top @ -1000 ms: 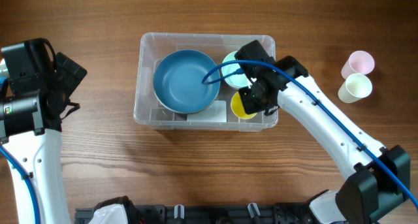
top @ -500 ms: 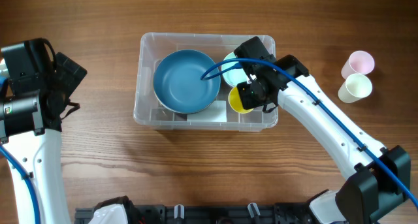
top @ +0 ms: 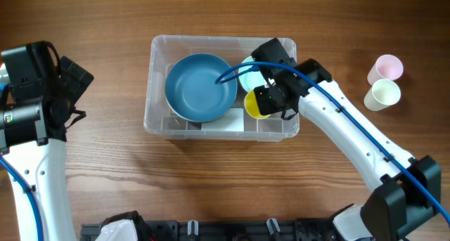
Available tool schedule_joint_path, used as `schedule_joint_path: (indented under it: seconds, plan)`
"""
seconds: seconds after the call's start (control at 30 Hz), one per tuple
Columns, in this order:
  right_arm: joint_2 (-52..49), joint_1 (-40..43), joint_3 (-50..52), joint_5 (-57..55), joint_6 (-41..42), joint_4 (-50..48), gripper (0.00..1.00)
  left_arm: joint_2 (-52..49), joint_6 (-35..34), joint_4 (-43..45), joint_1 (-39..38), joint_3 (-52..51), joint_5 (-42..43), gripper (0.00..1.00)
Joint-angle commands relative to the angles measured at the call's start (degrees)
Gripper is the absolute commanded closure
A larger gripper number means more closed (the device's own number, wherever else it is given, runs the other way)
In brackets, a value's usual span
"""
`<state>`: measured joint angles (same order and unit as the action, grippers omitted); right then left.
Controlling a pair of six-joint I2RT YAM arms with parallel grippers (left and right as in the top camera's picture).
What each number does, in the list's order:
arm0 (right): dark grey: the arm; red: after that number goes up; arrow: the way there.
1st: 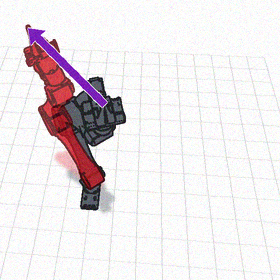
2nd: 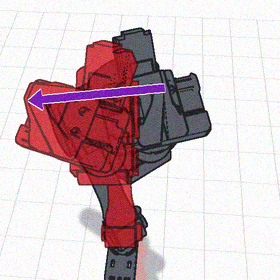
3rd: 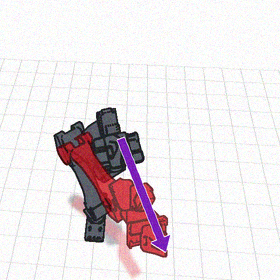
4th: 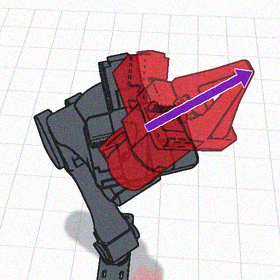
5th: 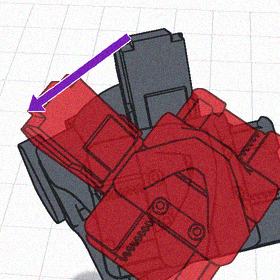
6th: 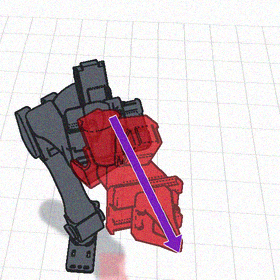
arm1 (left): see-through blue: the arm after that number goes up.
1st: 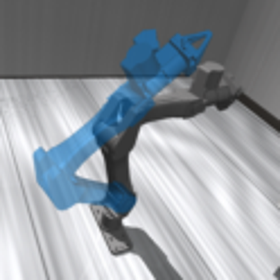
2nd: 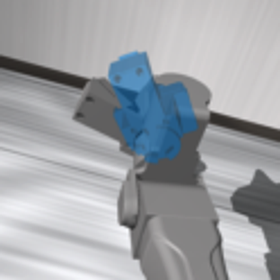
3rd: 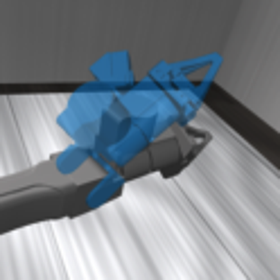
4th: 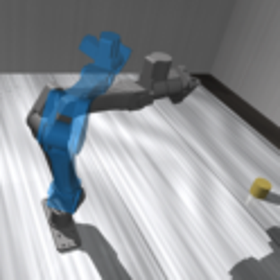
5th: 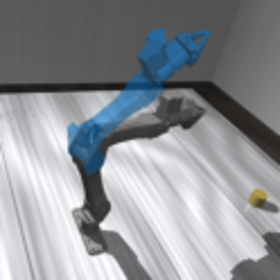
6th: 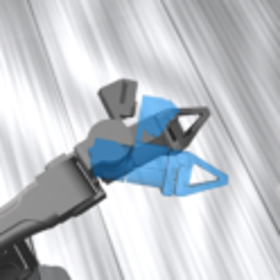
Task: Pack container
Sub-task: 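Lower the yellow cup into the container's front right corner and release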
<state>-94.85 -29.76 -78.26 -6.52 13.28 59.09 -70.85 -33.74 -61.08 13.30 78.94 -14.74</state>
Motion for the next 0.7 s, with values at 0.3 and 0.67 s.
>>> schedule_joint_path:
  seconds: [0.3,0.67]
  plan:
    - [-5.5,2.1,-1.1,-1.2,1.3,-1.4,0.96,0.2,-0.1,0.1,0.4,0.9,-0.1,0.0]
    - [-10.6,2.5,-1.1,-1.2,1.2,-2.5,0.96,0.2,-0.1,0.1,0.4,0.9,-0.1,0.0]
